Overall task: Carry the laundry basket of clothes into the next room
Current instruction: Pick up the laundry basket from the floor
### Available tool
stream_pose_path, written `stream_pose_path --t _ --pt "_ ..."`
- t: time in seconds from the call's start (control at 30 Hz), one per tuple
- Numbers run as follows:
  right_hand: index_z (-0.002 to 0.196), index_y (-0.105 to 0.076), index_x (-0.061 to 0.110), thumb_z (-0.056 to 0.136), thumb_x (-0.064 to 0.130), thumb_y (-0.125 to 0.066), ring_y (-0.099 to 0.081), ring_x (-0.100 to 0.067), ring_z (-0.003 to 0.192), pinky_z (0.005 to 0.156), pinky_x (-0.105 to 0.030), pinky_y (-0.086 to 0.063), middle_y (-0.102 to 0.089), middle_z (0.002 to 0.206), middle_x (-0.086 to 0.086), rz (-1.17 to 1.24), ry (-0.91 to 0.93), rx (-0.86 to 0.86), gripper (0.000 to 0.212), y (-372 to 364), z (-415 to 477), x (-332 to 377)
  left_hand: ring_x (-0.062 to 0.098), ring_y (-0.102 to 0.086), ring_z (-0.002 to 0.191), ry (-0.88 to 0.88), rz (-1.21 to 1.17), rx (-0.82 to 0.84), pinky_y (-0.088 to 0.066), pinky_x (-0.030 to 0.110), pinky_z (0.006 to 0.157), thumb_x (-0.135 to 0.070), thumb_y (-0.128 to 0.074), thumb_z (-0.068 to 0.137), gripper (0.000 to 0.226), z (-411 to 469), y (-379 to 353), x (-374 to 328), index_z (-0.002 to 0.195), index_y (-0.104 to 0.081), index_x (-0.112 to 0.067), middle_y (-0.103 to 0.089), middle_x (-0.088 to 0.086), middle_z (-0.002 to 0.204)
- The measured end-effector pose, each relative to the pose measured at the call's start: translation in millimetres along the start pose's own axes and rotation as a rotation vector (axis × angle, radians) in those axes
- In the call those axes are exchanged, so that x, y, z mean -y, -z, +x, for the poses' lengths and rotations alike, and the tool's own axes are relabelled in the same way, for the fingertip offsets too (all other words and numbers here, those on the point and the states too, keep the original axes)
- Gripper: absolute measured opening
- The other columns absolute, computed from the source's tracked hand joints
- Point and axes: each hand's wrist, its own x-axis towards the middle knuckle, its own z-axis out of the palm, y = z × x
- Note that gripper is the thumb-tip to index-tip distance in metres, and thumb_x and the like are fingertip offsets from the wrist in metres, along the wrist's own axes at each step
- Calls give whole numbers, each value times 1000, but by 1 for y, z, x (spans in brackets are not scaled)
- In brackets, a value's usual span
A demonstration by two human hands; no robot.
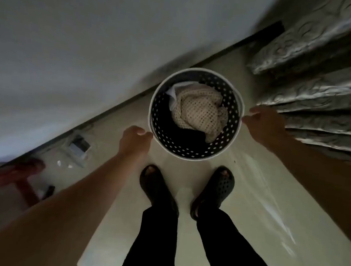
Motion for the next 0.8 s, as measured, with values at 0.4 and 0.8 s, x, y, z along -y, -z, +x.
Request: stream_pose_path --t 0.4,0.8 --pt "65 -52 14 90 23 -55 -52 -15 53 53 -25 -48 -52 62 -4 426 -102 84 27 -37 80 -6 23 -62 69 103 -255 10 -58 47 87 -18 -53 88 32 61 -49 -15 116 -57 -2 -63 16 95" --pt "77 -67 8 89 30 -54 -49 -19 51 58 -37 -43 -58 64 -12 576 -108 -18 28 147 -128 18 26 -55 56 -184 -176 -40 -48 34 57 -9 -45 87 11 -178 97 -88 83 -56 -8 -57 13 70"
